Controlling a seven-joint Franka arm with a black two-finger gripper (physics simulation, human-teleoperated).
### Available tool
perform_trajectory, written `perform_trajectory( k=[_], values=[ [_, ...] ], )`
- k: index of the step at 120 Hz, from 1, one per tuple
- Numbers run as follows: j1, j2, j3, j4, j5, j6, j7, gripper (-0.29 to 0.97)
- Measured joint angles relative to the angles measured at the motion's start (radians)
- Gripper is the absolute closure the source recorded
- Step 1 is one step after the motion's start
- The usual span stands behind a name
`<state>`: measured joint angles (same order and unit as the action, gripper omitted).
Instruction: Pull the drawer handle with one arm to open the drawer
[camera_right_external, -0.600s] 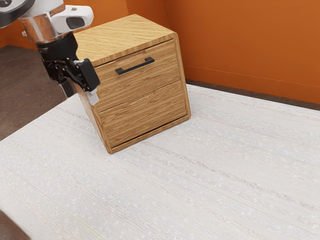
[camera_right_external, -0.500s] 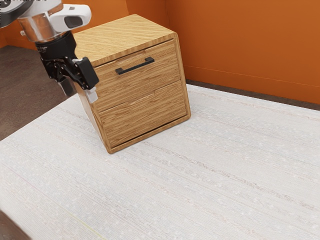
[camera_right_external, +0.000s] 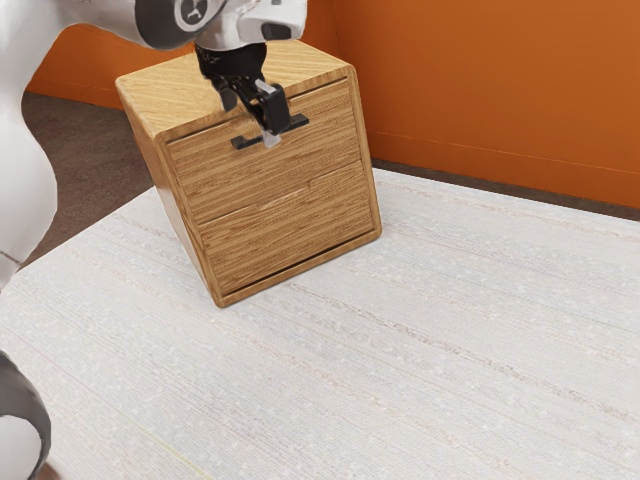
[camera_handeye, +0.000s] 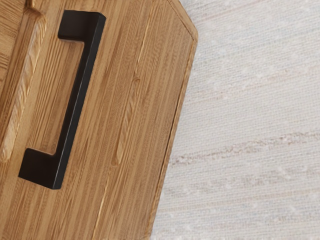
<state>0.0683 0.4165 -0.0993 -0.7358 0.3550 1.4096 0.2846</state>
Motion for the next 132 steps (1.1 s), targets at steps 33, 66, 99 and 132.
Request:
perform_trajectory(
  k=[33, 66, 99, 132],
  values=[
    [-0.066, 0.172, 0.038, 0.134, 0.238, -0.158, 0.08, 0.0],
    [-0.117, 0.182, 0.044, 0.17, 0.288, -0.143, 0.148, 0.31],
    [-0.088, 0.234, 0.047, 0.2, 0.294, -0.037, 0.197, 0.41],
    [-0.038, 0.281, 0.043, 0.236, 0.256, 0.075, 0.232, 0.43]
  ],
)
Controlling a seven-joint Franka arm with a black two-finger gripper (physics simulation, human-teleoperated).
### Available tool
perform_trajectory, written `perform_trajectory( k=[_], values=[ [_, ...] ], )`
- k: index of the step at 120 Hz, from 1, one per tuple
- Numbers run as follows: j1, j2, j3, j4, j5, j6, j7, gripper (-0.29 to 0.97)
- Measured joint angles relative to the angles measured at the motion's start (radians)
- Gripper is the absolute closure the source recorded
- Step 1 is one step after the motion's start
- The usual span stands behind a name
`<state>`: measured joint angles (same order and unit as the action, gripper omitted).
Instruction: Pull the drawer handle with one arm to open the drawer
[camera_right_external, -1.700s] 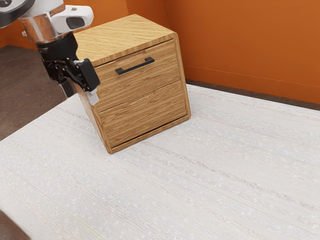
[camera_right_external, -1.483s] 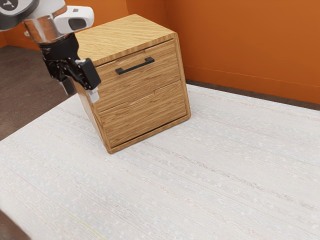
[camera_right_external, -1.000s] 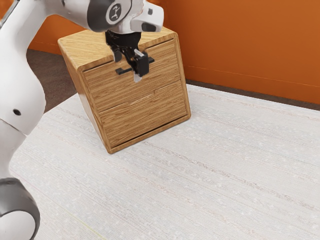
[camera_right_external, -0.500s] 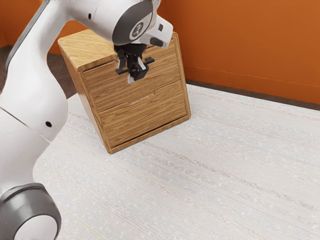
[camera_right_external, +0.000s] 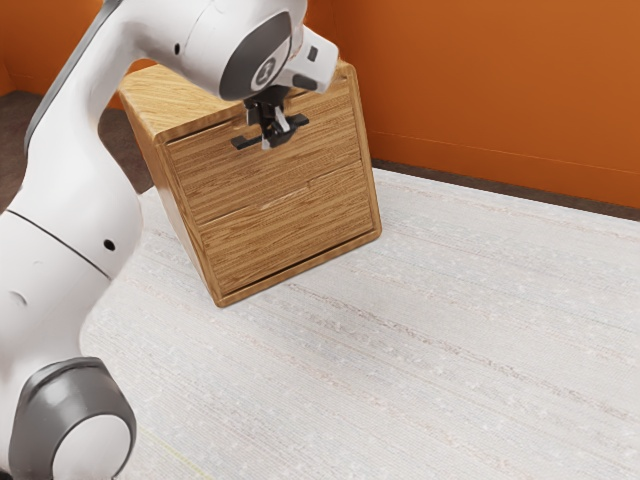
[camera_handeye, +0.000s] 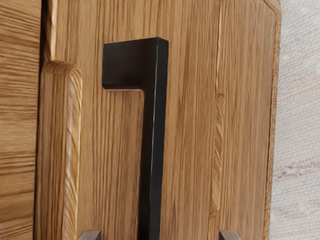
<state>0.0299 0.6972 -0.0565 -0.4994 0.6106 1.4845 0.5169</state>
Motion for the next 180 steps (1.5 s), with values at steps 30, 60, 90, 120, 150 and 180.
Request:
perform_trajectory(
  k=[30, 60, 90, 120, 150, 180],
  values=[
    [0.028, 0.008, 0.001, -0.001, -0.082, 0.062, 0.015, 0.44],
    [0.043, 0.021, 0.001, -0.008, -0.136, 0.091, 0.014, 0.55],
    [0.039, -0.036, -0.004, -0.079, -0.17, 0.096, 0.002, 0.73],
    [0.038, -0.13, -0.004, -0.191, -0.268, 0.08, -0.014, 0.77],
    [0.016, -0.203, 0.0, -0.291, -0.332, 0.061, -0.036, 0.79],
    [-0.017, -0.225, 0.001, -0.33, -0.356, 0.055, -0.054, 0.79]
  ],
)
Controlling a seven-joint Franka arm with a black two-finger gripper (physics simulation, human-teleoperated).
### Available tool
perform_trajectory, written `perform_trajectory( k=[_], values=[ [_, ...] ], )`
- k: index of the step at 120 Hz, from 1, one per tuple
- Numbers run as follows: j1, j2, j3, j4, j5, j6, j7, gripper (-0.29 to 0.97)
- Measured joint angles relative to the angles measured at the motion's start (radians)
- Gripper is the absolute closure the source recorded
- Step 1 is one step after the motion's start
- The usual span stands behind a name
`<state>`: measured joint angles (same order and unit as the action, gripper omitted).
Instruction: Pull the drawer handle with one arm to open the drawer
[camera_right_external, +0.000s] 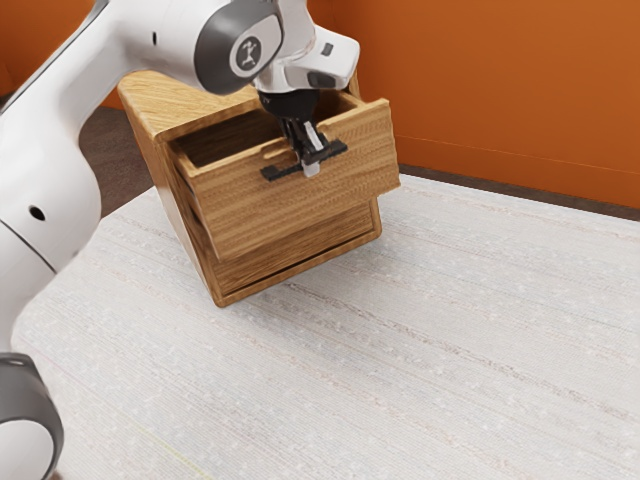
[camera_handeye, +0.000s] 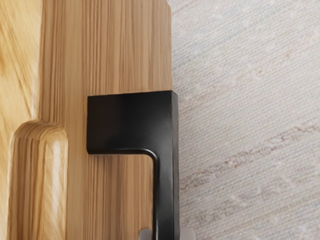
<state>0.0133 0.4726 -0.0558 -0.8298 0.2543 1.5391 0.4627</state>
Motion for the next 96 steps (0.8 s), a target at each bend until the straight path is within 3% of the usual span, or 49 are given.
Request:
perform_trajectory(
  k=[40, 96],
  values=[
    [-0.061, -0.03, 0.001, -0.062, -0.015, 0.0, -0.023, 0.81],
    [-0.16, -0.077, 0.003, -0.137, 0.068, -0.004, -0.079, 0.8]
  ],
)
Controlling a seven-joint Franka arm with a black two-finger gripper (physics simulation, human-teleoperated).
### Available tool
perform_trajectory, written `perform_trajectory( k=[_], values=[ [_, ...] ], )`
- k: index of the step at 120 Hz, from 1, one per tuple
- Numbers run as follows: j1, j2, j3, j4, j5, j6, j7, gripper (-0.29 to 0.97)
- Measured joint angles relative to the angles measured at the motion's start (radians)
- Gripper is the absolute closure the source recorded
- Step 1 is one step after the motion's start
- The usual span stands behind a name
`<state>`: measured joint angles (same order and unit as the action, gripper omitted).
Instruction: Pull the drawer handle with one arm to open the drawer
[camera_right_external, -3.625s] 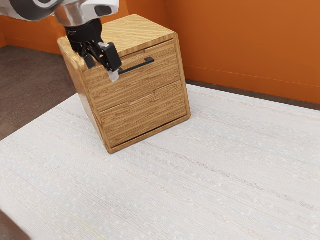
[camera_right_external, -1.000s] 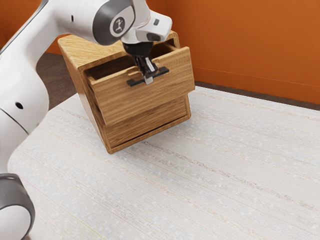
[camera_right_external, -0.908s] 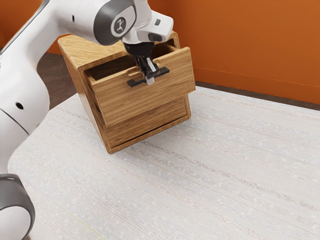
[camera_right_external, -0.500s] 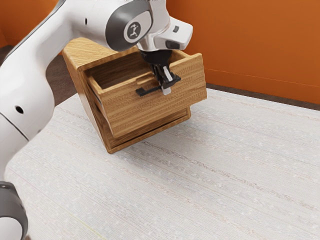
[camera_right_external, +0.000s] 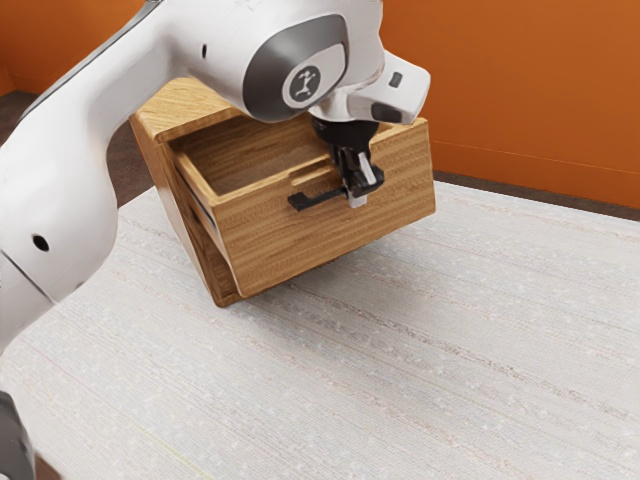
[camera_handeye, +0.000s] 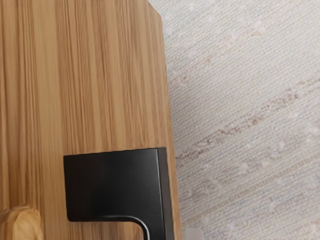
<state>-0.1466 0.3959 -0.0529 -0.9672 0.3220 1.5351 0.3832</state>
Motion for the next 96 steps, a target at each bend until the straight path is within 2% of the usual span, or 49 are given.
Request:
perform_trajectory(
  k=[26, 71, 96],
  values=[
    [-0.029, -0.011, 0.002, -0.026, 0.012, 0.004, -0.028, 0.85],
    [-0.034, -0.017, -0.007, -0.023, 0.006, -0.015, -0.067, 0.8],
    [-0.078, -0.015, -0.006, -0.026, 0.097, -0.03, -0.092, 0.76]
  ],
)
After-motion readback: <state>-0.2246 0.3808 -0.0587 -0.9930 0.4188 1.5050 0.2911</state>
